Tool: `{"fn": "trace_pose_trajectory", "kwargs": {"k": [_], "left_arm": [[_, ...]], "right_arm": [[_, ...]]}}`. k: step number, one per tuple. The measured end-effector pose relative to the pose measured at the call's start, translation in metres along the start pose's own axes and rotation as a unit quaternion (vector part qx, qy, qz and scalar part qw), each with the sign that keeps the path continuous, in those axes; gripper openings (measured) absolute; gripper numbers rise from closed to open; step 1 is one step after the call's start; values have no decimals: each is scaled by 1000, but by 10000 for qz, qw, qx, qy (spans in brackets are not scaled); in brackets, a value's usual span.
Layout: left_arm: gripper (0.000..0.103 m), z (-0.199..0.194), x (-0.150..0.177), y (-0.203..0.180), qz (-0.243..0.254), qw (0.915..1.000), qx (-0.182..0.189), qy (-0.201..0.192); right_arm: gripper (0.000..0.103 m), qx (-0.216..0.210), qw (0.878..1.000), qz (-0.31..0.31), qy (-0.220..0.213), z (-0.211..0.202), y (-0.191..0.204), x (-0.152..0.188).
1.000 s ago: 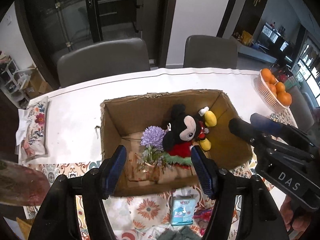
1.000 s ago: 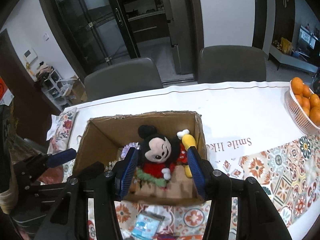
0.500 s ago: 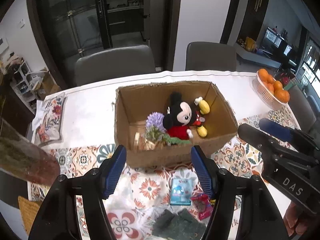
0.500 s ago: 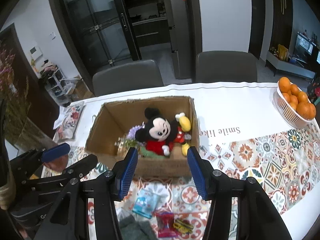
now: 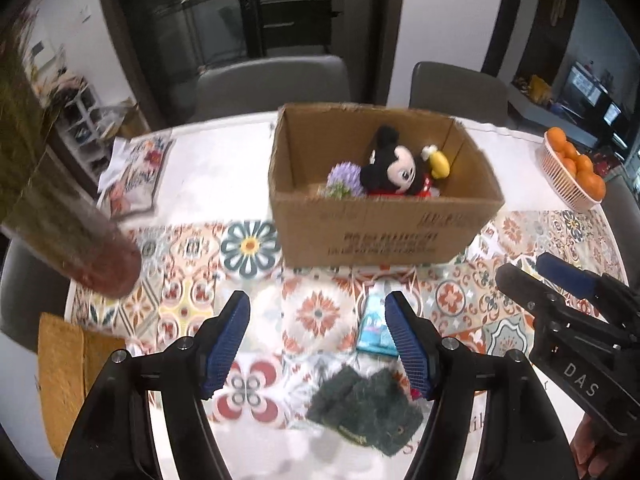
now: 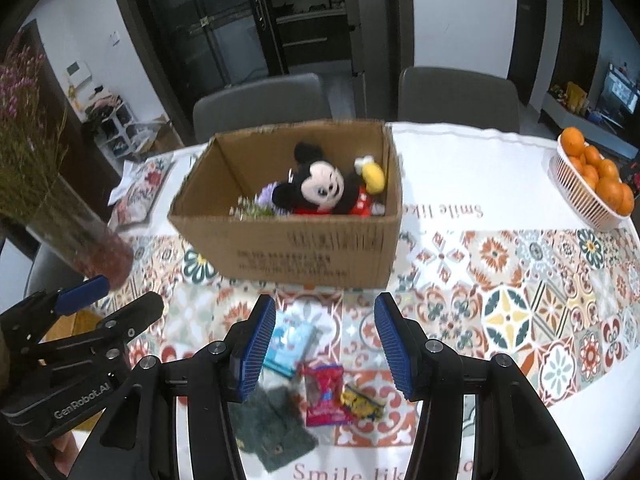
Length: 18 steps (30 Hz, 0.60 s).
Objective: Organize soft objects
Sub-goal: 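Withdraw both tools from the box toward the remaining items, then grasp the green knitted glove with the left tool while the right tool grasps the red snack packet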
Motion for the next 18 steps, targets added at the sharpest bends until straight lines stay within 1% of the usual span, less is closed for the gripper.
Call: {"fn": "trace_pose_trajectory", "kwargs": {"k": [5,9,13,16,18], "left_arm": [[70,9,30,3,-150,9994,-103,310],[70,16,51,2,-285,9979,-58,574],[70,23,72,3,-522,9945,19,909],[70,28,84,2,-616,9923,44,1074],[70,34,93,1,-721,9894,89,1258]], "right_arm": [[53,-44,9995,-115,308,12,-2,20],[53,-138,9978,-193,618,24,-3,37],[53,-168,9955,-346,863,34,-3,51],[53,-259,9932,-453,1038,41,0,61],[53,-322,9912,-501,1181,47,0,67]]}}
Point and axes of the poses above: each gripper's, at about its wrist camera, not at the fingertips, and z roughly the way its jaws point, y to its left, x to its underside, the point moved 9 cm from there along z, roughly the way its jaws point, and after that the axes turned 14 degrees about -x, right-handed, at the moved point
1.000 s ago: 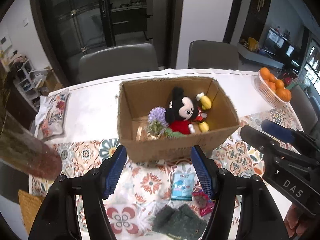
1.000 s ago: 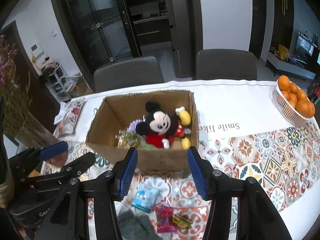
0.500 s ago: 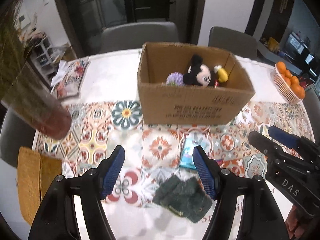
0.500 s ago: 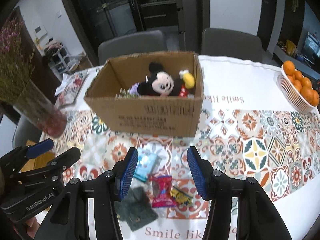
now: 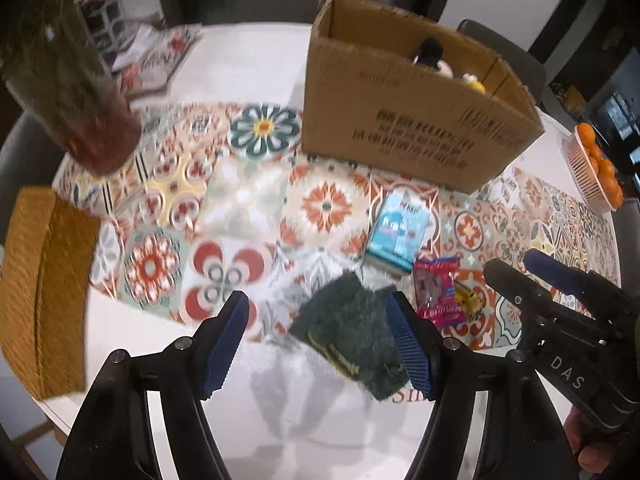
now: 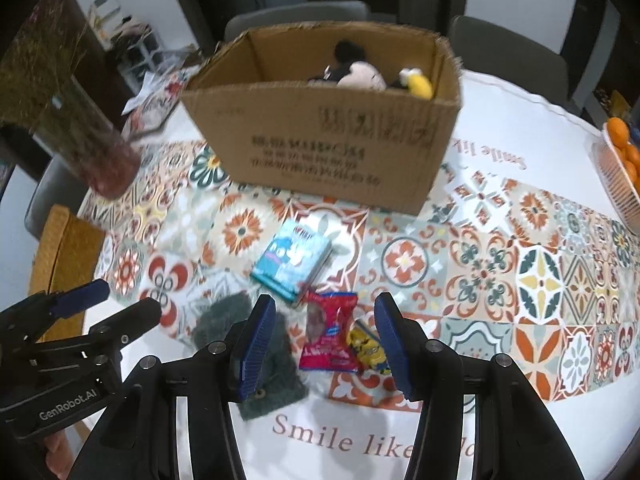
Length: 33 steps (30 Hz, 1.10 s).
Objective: Organize soft objects
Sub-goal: 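Grasp the green knitted glove with the left tool while the right tool grasps the red snack packet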
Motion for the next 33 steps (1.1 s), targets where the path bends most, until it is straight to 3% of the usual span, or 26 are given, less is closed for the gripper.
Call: {"fn": "trace_pose_trajectory", "kwargs": {"k": [8,13,23,33], "left_arm": [[70,32,27,-2,-348,9975,107,605],[70,55,42,-7,-642,9916,306,1077],[69,79,54,-16,-1137,9808,667,1434],[52,100,61,-27,-1602,9670,1089,1657]], "right_arm": [[53,-126,9985,-70,521,30,-6,15],[53,-97,9969,-162,762,46,-10,20],[53,-116,9925,-345,1166,70,-17,28],[53,-121,9888,-496,1405,88,-18,33]]}}
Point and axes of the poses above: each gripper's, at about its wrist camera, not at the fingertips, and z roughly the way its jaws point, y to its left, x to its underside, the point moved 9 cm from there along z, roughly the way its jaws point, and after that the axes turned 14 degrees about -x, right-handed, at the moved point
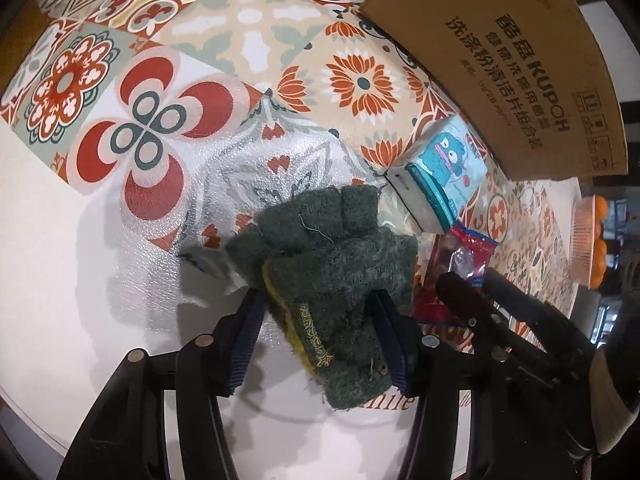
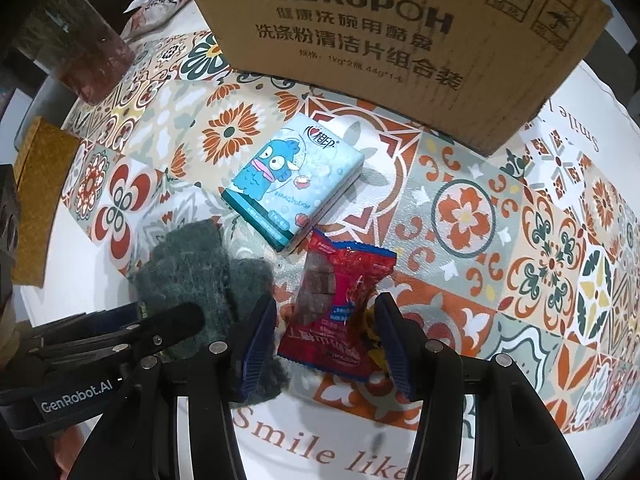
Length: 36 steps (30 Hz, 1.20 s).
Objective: Organize soft objects
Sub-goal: 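Grasp the green knitted glove with the left tool while the right tool grasps the red snack packet, then lift the glove and snack packet and carry both over the box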
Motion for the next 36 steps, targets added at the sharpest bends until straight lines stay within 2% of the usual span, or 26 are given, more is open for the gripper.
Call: {"fn": "trace_pose_trajectory", "kwargs": {"k": [6,10,12,14,19,23,30,36], "left_arm": [[39,-2,-4,-1,33,9994,229,-240],[37,-2,-5,1,75,9992,283,-282],[37,-3,-6,1,109,9991,272,-316],[37,-3,-7,1,147,9989,264,-360],[31,-2,-8,-3,268,9982,283,-449],[22,-7,-6,-2,396,9970,322,-586],[16,-23,1,3,742,9914,148,-1072],[14,-48,7,5,1003,9810,61,-1662]], "right_arm": [[52,-92,9999,73,26,12,0,-2],[51,-141,9998,149,-88,14,0,-3],[49,-195,9995,195,-165,13,-1,-5],[38,-203,9992,228,-239,13,-3,-6],[35,-143,9987,235,-426,9,-6,-6],[34,-52,9979,209,-603,-1,-1,-1],[33,39,9940,410,-1013,-20,2,15],[33,-16,9896,552,-1325,-37,10,28]]}}
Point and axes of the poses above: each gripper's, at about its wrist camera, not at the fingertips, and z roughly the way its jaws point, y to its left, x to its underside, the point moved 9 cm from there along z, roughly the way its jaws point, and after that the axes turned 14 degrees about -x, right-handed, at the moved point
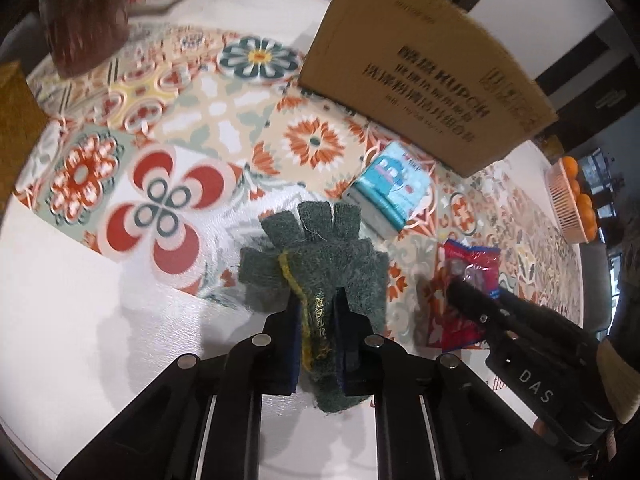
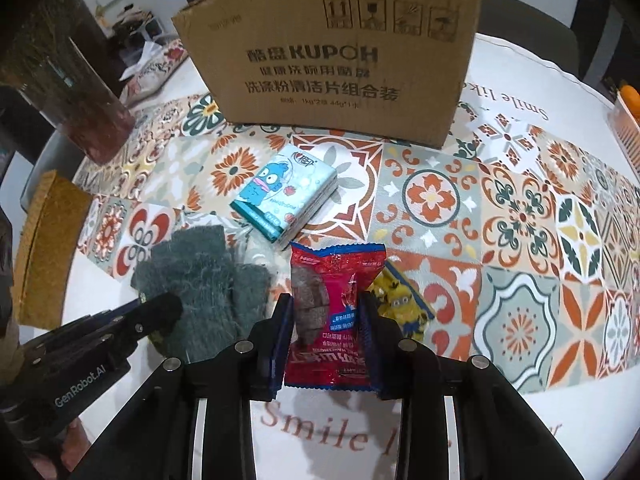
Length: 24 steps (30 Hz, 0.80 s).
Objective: Organize soft objects
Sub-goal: 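Lift the glove and snack packet and carry both over the box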
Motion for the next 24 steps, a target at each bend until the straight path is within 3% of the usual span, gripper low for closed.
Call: {"fn": "trace_pose_trajectory", "kwargs": {"k": [11,24], "left_arm": [[14,-52,-15,0,230,9964,-10,-814],[14,-116,-45,-9,546,9827,73,-1769]], "right_arm": [[33,-186,9980,181,-570,-38,21,1],[33,-122,9905,55,-1366,-92,43,-22]]}}
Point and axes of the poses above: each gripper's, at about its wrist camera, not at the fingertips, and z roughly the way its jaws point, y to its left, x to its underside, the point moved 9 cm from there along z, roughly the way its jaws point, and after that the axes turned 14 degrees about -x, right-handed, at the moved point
